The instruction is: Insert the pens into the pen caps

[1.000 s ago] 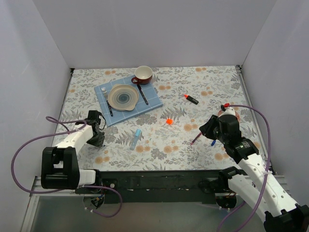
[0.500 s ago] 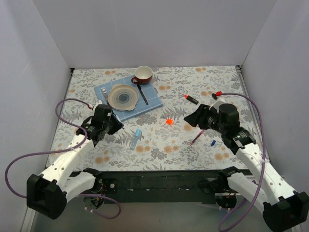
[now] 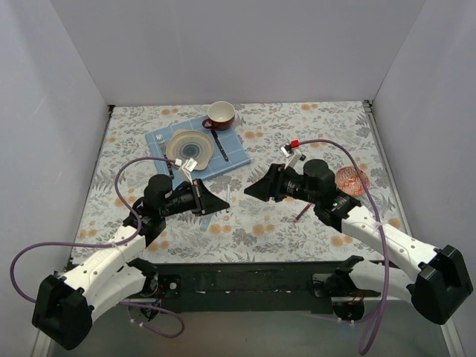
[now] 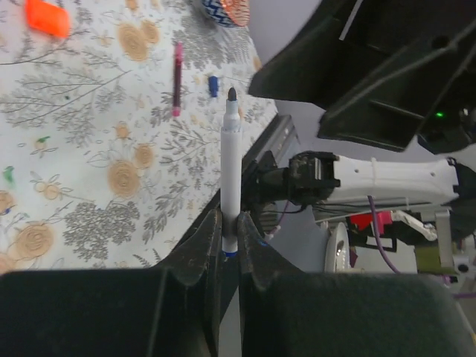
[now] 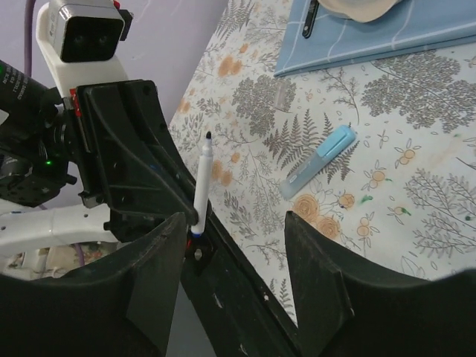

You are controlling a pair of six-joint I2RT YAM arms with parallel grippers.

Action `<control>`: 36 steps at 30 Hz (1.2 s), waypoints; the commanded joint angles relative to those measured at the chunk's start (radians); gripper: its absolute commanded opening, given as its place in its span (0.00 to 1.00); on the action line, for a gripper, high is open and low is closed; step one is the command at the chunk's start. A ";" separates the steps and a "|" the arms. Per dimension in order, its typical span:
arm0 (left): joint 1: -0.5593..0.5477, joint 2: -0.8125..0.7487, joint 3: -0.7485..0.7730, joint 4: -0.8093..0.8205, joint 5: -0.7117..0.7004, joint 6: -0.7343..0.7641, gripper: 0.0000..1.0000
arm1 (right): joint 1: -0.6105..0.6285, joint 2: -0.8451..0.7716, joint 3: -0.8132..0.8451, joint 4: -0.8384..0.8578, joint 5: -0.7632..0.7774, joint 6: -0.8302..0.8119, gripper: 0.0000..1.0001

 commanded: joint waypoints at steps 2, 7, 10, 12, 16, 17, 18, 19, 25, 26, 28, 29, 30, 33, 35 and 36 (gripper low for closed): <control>-0.023 -0.025 -0.045 0.212 0.166 -0.039 0.00 | 0.069 0.091 0.088 0.121 0.022 0.018 0.61; -0.029 -0.030 -0.048 0.232 0.184 -0.038 0.00 | 0.120 0.146 0.110 0.156 0.049 0.034 0.58; -0.032 -0.019 -0.034 0.235 0.201 -0.038 0.00 | 0.144 0.169 0.119 0.181 0.052 0.041 0.53; -0.037 -0.012 -0.029 0.235 0.204 -0.039 0.00 | 0.155 0.184 0.128 0.184 0.050 0.041 0.49; -0.038 -0.010 -0.026 0.235 0.203 -0.041 0.00 | 0.169 0.197 0.147 0.190 0.032 0.051 0.44; -0.038 -0.012 -0.028 0.237 0.194 -0.042 0.00 | 0.169 0.191 0.147 0.185 0.030 0.053 0.46; -0.037 -0.013 -0.034 0.241 0.194 -0.048 0.00 | 0.169 0.183 0.145 0.179 0.039 0.056 0.48; -0.038 -0.013 -0.034 0.246 0.194 -0.050 0.00 | 0.172 0.175 0.144 0.150 0.055 0.054 0.49; -0.038 -0.001 -0.039 0.269 0.206 -0.061 0.00 | 0.165 0.099 0.135 0.007 0.263 0.042 0.60; -0.038 0.001 -0.039 0.272 0.209 -0.064 0.00 | 0.160 0.086 0.135 -0.016 0.289 0.044 0.63; -0.037 0.005 -0.039 0.275 0.211 -0.064 0.00 | 0.142 0.068 0.133 -0.020 0.286 0.051 0.66; -0.038 0.004 -0.040 0.275 0.207 -0.064 0.00 | 0.138 0.063 0.133 -0.023 0.285 0.051 0.66; -0.038 0.002 -0.043 0.275 0.204 -0.062 0.00 | 0.137 0.059 0.133 -0.020 0.282 0.051 0.67; -0.037 -0.001 -0.046 0.275 0.195 -0.058 0.00 | 0.137 0.043 0.119 0.033 0.225 0.056 0.67; -0.038 0.001 -0.049 0.280 0.198 -0.059 0.00 | 0.137 0.036 0.115 0.053 0.196 0.064 0.67; -0.038 0.004 -0.051 0.281 0.195 -0.059 0.00 | 0.137 0.036 0.115 0.068 0.187 0.064 0.67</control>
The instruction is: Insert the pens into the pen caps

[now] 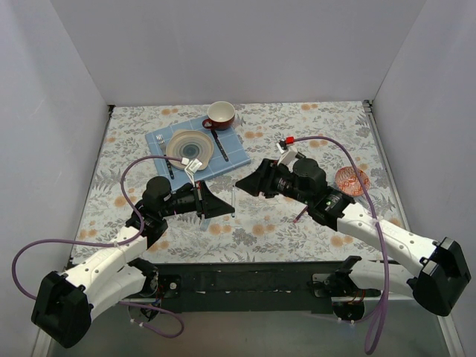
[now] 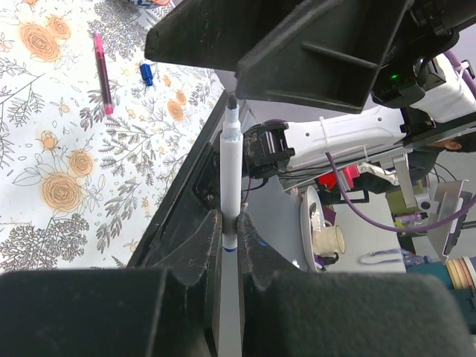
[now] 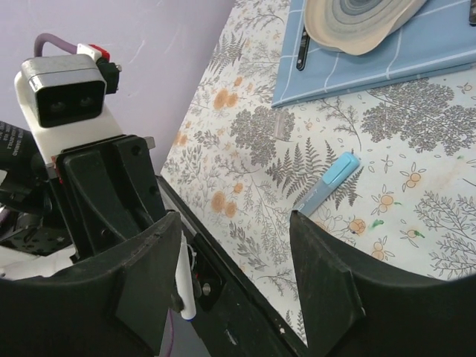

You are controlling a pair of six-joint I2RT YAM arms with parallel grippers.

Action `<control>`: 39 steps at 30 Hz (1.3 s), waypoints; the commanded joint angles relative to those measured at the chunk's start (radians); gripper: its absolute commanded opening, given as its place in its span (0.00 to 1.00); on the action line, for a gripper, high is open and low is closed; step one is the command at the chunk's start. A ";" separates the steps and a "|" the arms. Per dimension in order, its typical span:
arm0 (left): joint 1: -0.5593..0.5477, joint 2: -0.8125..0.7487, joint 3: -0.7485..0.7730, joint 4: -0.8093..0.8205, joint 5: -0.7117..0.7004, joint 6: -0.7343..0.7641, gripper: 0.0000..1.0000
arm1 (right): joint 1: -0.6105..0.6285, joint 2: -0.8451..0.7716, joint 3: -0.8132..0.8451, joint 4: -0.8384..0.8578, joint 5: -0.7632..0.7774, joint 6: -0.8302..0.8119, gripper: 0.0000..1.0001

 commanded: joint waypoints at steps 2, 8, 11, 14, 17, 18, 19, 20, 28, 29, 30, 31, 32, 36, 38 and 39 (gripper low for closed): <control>-0.004 -0.005 -0.010 0.035 0.002 0.000 0.00 | -0.001 -0.028 0.027 0.094 -0.069 0.003 0.67; -0.004 0.008 -0.010 0.043 0.009 -0.003 0.00 | 0.004 -0.016 0.011 0.129 -0.119 -0.003 0.58; -0.004 0.013 -0.004 0.046 0.014 -0.002 0.00 | 0.010 -0.001 -0.010 0.161 -0.145 0.011 0.52; -0.004 0.016 -0.006 0.049 0.016 -0.002 0.00 | 0.022 0.022 -0.012 0.186 -0.181 0.012 0.47; -0.004 0.025 -0.007 0.057 0.020 -0.003 0.00 | 0.041 0.048 0.002 0.175 -0.199 0.012 0.43; -0.004 0.027 -0.006 0.063 0.025 -0.005 0.00 | 0.050 0.057 0.005 0.168 -0.196 0.011 0.42; -0.003 0.028 -0.006 0.066 0.026 -0.008 0.00 | 0.056 0.062 0.008 0.158 -0.187 0.009 0.42; -0.004 0.030 -0.006 0.067 0.026 -0.008 0.00 | 0.060 0.067 0.010 0.152 -0.184 0.006 0.42; -0.003 0.051 -0.004 0.110 0.068 -0.022 0.24 | 0.082 0.047 -0.021 0.243 -0.162 0.031 0.01; -0.003 0.057 -0.007 0.118 0.072 -0.035 0.40 | 0.080 0.039 -0.026 0.259 -0.158 0.046 0.01; -0.003 0.062 -0.009 0.135 0.075 -0.040 0.44 | 0.082 0.027 -0.032 0.275 -0.153 0.052 0.01; -0.004 0.064 -0.012 0.145 0.078 -0.046 0.48 | 0.084 0.021 -0.045 0.304 -0.147 0.061 0.01; -0.004 0.067 -0.012 0.156 0.085 -0.054 0.52 | 0.084 0.016 -0.052 0.315 -0.142 0.069 0.01; -0.004 0.074 -0.013 0.208 0.106 -0.074 0.47 | 0.091 0.002 -0.075 0.338 -0.125 0.083 0.01; -0.003 0.080 -0.007 0.215 0.114 -0.074 0.42 | 0.091 0.001 -0.084 0.342 -0.119 0.083 0.01; -0.004 0.090 -0.006 0.225 0.117 -0.077 0.37 | 0.093 0.001 -0.087 0.342 -0.116 0.084 0.01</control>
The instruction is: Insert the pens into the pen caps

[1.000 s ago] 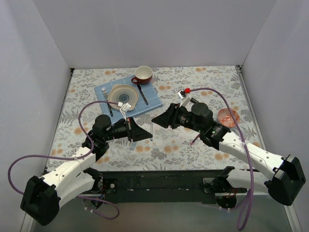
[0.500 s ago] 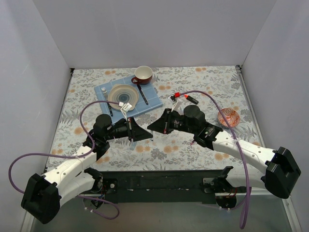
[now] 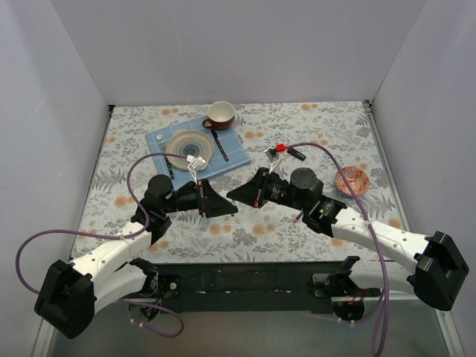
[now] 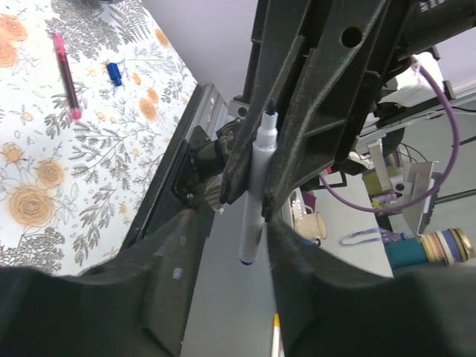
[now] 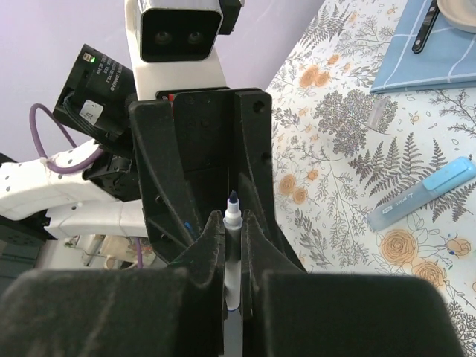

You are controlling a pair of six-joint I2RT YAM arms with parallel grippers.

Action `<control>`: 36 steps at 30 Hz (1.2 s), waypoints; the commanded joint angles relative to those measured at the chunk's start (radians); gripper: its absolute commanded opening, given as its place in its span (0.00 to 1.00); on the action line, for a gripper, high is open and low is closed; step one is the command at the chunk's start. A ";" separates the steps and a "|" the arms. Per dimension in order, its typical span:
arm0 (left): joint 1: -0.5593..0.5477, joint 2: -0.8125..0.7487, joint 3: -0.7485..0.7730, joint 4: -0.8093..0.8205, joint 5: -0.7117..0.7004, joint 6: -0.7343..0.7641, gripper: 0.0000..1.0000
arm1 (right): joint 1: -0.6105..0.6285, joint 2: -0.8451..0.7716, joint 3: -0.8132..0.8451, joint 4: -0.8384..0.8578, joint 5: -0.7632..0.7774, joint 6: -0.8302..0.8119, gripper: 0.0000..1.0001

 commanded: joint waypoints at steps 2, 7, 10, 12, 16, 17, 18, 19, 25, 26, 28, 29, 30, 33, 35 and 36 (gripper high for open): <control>-0.005 0.023 0.003 0.079 0.043 -0.019 0.30 | 0.009 -0.023 -0.022 0.086 0.036 0.027 0.01; -0.007 0.070 0.005 0.192 0.096 -0.094 0.10 | 0.015 -0.035 -0.039 0.090 0.087 0.056 0.01; -0.008 0.051 0.014 0.160 0.055 -0.065 0.00 | 0.017 -0.044 -0.048 0.080 0.121 0.058 0.05; -0.008 0.034 0.043 0.044 0.014 -0.024 0.00 | 0.017 -0.055 -0.031 0.028 0.135 0.047 0.37; -0.010 0.002 0.152 -0.252 -0.142 0.173 0.00 | 0.015 -0.114 0.041 -0.231 0.249 -0.029 0.58; -0.010 -0.009 0.175 -0.318 -0.193 0.258 0.00 | 0.015 -0.127 0.062 -0.311 0.312 -0.031 0.60; -0.010 -0.014 0.214 -0.441 -0.244 0.292 0.00 | 0.015 -0.154 0.081 -0.412 0.452 -0.016 0.63; -0.008 -0.020 0.231 -0.502 -0.300 0.323 0.00 | 0.014 -0.170 0.105 -0.577 0.527 0.013 0.63; -0.008 -0.093 0.278 -0.665 -0.509 0.463 0.00 | -0.049 -0.231 0.095 -1.036 0.858 0.225 0.56; -0.008 -0.104 0.278 -0.682 -0.567 0.467 0.00 | -0.075 -0.219 0.095 -1.081 0.872 0.246 0.56; -0.007 -0.141 0.268 -0.688 -0.618 0.472 0.00 | -0.185 -0.201 0.096 -1.170 0.868 0.315 0.56; -0.007 -0.155 0.265 -0.693 -0.649 0.472 0.00 | -0.225 -0.178 0.096 -1.238 0.856 0.331 0.55; -0.007 -0.169 0.259 -0.691 -0.655 0.472 0.00 | -0.263 -0.165 0.093 -1.261 0.837 0.335 0.55; -0.008 -0.212 0.239 -0.694 -0.652 0.478 0.00 | -0.400 -0.116 0.064 -1.342 0.839 0.366 0.53; -0.007 -0.222 0.233 -0.705 -0.647 0.483 0.00 | -0.483 -0.089 0.037 -1.349 0.834 0.371 0.50; -0.007 -0.224 0.233 -0.708 -0.654 0.483 0.00 | -0.501 -0.081 0.008 -1.309 0.823 0.353 0.48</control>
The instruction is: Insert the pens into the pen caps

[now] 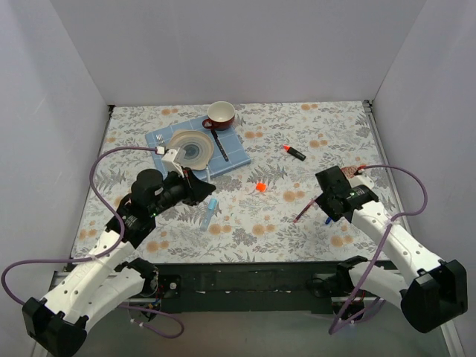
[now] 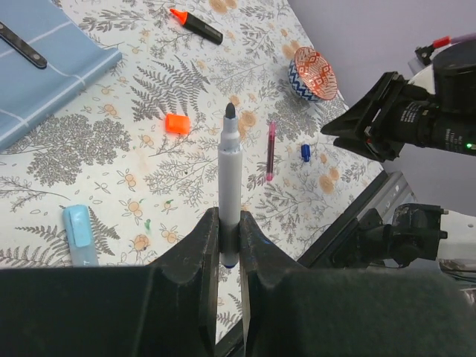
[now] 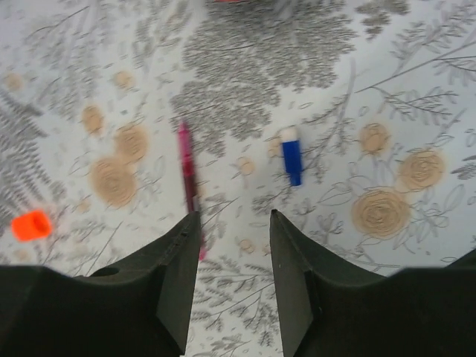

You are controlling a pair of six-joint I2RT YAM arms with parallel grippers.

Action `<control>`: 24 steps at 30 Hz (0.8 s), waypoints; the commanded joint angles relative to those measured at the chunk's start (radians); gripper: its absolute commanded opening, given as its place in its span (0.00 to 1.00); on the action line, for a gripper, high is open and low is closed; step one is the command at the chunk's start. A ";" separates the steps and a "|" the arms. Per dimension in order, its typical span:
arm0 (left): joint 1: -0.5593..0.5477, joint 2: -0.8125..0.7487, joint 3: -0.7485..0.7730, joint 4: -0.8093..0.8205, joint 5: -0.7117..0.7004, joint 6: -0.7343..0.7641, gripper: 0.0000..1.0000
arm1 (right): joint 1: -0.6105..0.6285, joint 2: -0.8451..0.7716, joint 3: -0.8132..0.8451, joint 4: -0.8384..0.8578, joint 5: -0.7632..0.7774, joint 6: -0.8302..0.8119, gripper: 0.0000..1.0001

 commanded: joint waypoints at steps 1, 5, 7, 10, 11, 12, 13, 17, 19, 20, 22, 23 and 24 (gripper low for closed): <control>0.002 -0.030 -0.007 -0.038 -0.058 0.036 0.00 | -0.118 0.035 -0.073 -0.069 0.031 0.021 0.48; 0.002 -0.031 0.001 -0.041 -0.049 0.051 0.00 | -0.161 0.079 -0.120 0.041 0.001 -0.106 0.45; 0.000 -0.028 -0.001 -0.039 -0.023 0.061 0.00 | -0.175 0.095 -0.126 0.068 0.018 -0.137 0.44; 0.000 -0.005 0.004 -0.036 0.017 0.074 0.00 | -0.177 0.118 -0.138 0.095 0.028 -0.164 0.42; 0.002 0.005 0.007 -0.038 0.037 0.076 0.00 | -0.178 0.126 -0.146 0.109 0.018 -0.174 0.42; 0.000 0.018 0.010 -0.039 0.043 0.078 0.00 | -0.180 0.130 -0.150 0.123 0.005 -0.187 0.43; 0.002 0.022 0.012 -0.038 0.048 0.078 0.00 | -0.181 0.135 -0.159 0.129 0.000 -0.189 0.43; 0.002 0.022 0.010 -0.039 0.046 0.076 0.00 | -0.186 0.164 -0.173 0.190 -0.032 -0.215 0.47; 0.000 0.016 0.010 -0.038 0.039 0.075 0.00 | -0.184 0.175 -0.172 0.203 -0.046 -0.220 0.47; 0.000 0.015 0.010 -0.036 0.034 0.075 0.00 | -0.186 0.188 -0.164 0.201 -0.049 -0.220 0.47; 0.000 0.015 0.010 -0.036 0.029 0.075 0.00 | -0.187 0.205 -0.158 0.197 -0.051 -0.220 0.46; 0.002 0.015 0.010 -0.036 0.029 0.075 0.00 | -0.187 0.221 -0.156 0.195 -0.046 -0.217 0.45; 0.002 0.015 0.009 -0.036 0.031 0.075 0.00 | -0.189 0.228 -0.153 0.198 -0.031 -0.217 0.45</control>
